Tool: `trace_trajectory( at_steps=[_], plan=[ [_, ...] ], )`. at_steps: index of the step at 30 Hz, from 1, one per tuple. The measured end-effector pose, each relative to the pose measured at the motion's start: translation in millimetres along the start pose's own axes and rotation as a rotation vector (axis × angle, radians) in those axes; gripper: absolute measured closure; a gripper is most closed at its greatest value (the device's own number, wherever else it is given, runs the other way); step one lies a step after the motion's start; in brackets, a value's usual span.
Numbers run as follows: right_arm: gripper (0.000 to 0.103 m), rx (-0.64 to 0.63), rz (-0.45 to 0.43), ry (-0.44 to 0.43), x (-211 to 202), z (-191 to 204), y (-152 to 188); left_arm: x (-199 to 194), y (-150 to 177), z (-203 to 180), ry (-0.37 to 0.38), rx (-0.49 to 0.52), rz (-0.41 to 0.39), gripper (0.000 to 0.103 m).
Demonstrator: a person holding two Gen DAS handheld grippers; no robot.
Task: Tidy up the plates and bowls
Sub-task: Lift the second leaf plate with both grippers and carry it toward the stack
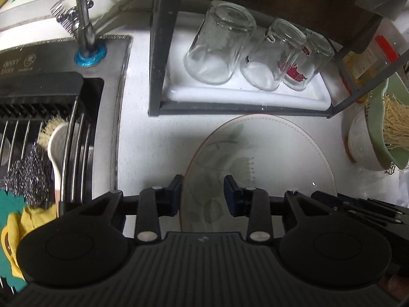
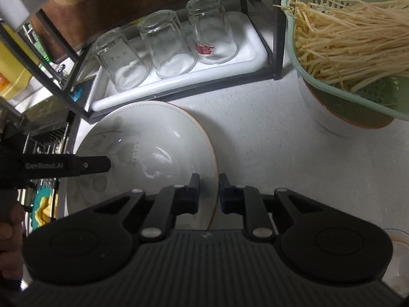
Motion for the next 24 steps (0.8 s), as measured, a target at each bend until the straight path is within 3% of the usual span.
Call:
trace_trajectory(
  at_steps=[3,6,18,24],
  plan=[
    [0.085,0.0,-0.002,-0.003,2.5,-1.0,-2.1,0.9,-3.7,8.9,0.03,-0.085,0.013,0.063],
    [0.085,0.031,0.011,-0.024,3.9,-4.8,-3.7,-1.1,-5.7,11.8,0.044,-0.097,0.021,0.063],
    [0.084,0.073,0.016,-0.046,-21.7,-5.0,1.8,-32.1,-4.7,-1.2,0.058,-0.079,-0.01,0.063],
    [0.084,0.111,-0.01,-0.046,-48.9,-17.8,6.3,-50.5,-5.0,-22.4,0.099,-0.009,-0.029,0.063]
  ],
)
Point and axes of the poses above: each gripper's, at about its wrist camera, not at the fingertips, and x roughly the way its jaws point, z to its left, y to its underside, the point moved 2 cm from there along x, roughly the way its jaws point, and after that the axes turned 8 degrees about -z, right-handed, at the moved point
